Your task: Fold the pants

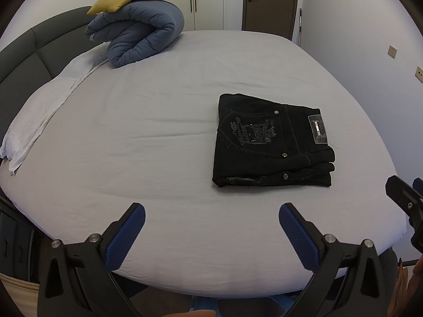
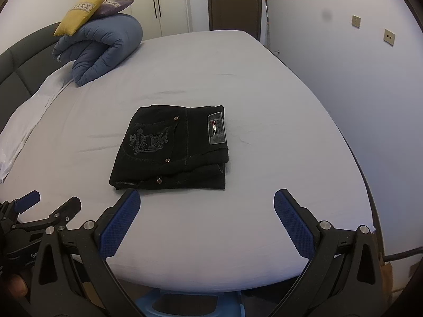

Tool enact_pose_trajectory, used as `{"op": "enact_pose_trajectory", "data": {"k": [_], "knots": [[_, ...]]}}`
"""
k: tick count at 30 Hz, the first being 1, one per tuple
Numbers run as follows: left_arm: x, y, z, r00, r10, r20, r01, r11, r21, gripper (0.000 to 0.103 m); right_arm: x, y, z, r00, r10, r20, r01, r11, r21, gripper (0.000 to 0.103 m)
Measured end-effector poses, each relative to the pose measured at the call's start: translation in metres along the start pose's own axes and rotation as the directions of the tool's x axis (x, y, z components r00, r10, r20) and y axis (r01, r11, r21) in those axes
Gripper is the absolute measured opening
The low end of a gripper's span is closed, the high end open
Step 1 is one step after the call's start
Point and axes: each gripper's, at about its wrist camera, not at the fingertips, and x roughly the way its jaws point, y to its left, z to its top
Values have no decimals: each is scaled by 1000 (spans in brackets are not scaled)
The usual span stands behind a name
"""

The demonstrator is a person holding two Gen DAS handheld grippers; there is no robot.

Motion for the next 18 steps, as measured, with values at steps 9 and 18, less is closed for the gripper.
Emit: {"op": "enact_pose_trajectory", "data": {"k": [9, 18], "knots": [[2, 3, 0, 1000, 2, -5, -2, 1000, -3, 103, 3, 6, 1, 1000, 3, -2, -3, 1000, -5, 103], [3, 3, -1, 1000, 1, -8, -1, 1000, -6, 103, 3, 8, 0, 1000, 4, -5, -4, 1000, -6, 103]]}}
